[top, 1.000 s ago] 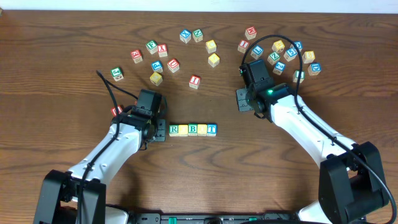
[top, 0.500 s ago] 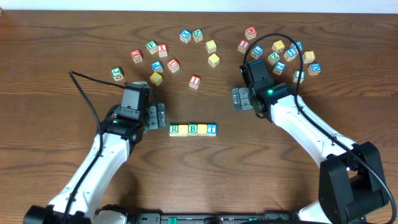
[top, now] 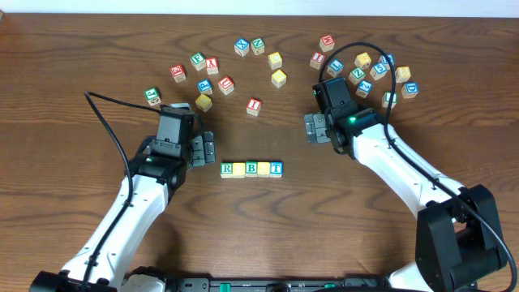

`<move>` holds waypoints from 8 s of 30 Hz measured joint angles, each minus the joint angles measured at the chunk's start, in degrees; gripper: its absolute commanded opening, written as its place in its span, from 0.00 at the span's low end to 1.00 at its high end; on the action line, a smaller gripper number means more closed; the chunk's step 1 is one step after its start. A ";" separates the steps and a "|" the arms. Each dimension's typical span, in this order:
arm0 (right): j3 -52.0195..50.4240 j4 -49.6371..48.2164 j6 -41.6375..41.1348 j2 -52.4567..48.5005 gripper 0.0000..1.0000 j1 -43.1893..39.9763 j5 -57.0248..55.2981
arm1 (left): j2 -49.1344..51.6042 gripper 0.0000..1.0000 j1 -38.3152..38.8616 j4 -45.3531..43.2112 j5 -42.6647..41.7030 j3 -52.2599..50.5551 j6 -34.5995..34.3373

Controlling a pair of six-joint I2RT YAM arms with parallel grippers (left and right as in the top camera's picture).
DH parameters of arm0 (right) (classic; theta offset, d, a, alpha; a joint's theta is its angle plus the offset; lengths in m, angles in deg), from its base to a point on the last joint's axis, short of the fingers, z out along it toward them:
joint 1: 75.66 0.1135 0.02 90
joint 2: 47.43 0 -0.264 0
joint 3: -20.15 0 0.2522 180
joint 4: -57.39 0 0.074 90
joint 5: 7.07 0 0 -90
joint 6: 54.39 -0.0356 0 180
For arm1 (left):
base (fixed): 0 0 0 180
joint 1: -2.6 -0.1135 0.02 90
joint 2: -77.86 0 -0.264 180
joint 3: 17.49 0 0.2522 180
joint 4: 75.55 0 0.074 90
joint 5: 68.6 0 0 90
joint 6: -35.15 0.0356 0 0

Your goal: Spell out ROBOT

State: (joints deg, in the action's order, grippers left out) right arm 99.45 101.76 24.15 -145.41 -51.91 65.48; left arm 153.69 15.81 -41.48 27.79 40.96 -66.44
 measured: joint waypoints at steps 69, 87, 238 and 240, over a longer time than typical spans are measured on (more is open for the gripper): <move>0.04 0.15 0.00 0.00 0.99 0.00 -0.17 | -57.35 1.00 -0.55 -37.62 8.96 -44.30 -2.80; 0.15 0.22 0.00 0.00 0.99 0.00 0.11 | -74.47 1.00 -3.78 -20.09 8.76 -43.58 -2.99; 0.15 0.22 0.00 0.00 0.99 0.61 0.11 | -75.21 1.00 -4.85 -17.99 -4.59 -43.04 16.39; 0.15 0.22 0.00 0.00 0.99 0.61 0.11 | -75.21 1.00 -4.85 -18.01 -4.59 -43.04 16.37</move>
State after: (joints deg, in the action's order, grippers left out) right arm 99.60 101.98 24.15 -145.41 -51.30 65.59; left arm 78.48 10.96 -59.49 23.20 -2.08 -50.07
